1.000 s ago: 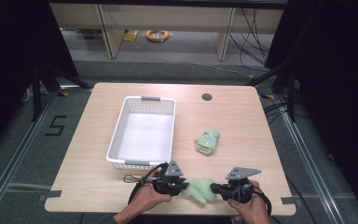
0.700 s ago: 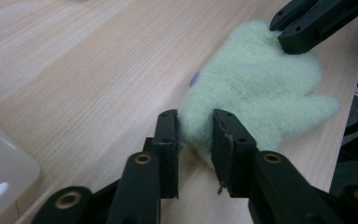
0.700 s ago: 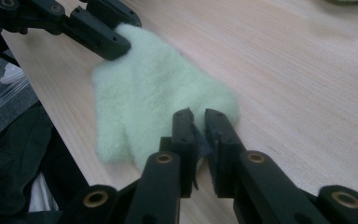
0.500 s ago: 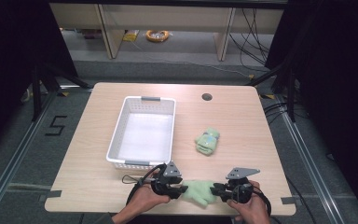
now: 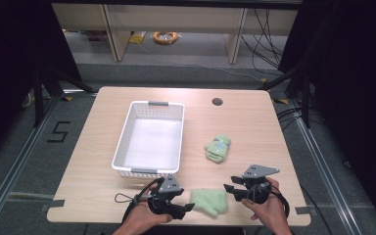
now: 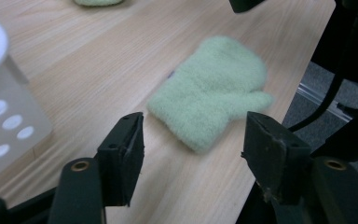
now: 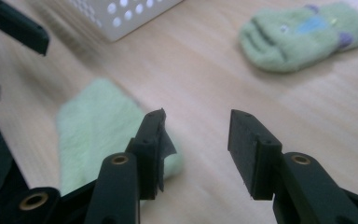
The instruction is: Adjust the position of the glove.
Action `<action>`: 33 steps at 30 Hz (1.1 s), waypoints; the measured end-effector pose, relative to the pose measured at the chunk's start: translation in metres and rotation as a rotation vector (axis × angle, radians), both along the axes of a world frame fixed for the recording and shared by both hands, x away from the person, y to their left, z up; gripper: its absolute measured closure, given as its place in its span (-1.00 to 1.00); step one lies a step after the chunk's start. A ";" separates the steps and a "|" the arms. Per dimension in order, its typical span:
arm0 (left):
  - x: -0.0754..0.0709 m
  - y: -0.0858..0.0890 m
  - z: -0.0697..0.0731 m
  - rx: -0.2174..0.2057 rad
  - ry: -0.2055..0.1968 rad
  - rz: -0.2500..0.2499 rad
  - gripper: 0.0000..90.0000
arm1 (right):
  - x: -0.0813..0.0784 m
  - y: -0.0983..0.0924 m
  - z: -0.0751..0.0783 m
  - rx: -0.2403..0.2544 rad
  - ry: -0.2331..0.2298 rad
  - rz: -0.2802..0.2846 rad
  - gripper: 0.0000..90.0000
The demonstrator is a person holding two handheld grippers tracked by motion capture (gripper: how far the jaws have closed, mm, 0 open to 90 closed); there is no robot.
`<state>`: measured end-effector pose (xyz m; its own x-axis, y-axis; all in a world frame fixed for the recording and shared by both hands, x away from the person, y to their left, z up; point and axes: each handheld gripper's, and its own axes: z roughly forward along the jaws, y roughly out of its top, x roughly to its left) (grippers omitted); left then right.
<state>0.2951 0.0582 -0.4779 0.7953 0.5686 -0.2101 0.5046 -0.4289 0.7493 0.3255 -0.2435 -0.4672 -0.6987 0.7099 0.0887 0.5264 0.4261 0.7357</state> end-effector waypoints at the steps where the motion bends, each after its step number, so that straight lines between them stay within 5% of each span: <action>1: -0.001 0.004 -0.001 -0.010 0.003 0.009 -0.24 | 0.007 -0.002 0.003 0.003 0.001 -0.012 0.27; 15: -0.010 0.021 -0.009 -0.039 0.057 0.068 -0.41 | 0.073 0.005 0.011 0.008 0.008 -0.108 0.22; 17: -0.011 0.024 -0.010 -0.036 0.052 0.067 -0.42 | 0.085 0.011 0.010 0.023 0.049 -0.131 0.22; 22: -0.011 0.032 -0.012 -0.035 0.045 0.091 -0.42 | 0.113 0.020 0.007 -0.034 0.057 -0.158 0.22; 29: -0.012 0.033 -0.016 -0.038 0.061 0.090 -0.42 | 0.140 0.030 -0.003 -0.051 0.040 -0.176 0.22; 30: -0.012 0.033 -0.016 -0.033 0.060 0.085 -0.42 | 0.142 0.031 -0.003 -0.060 0.076 -0.181 0.22; 33: -0.012 0.032 -0.016 -0.019 0.062 0.087 -0.42 | 0.147 0.033 -0.007 -0.072 0.082 -0.184 0.22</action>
<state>0.2833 0.0907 -0.4944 0.7281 0.6304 -0.2690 0.5852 -0.3674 0.7229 0.4722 -0.2109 -0.4739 -0.5491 0.8315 0.0844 0.6569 0.3669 0.6586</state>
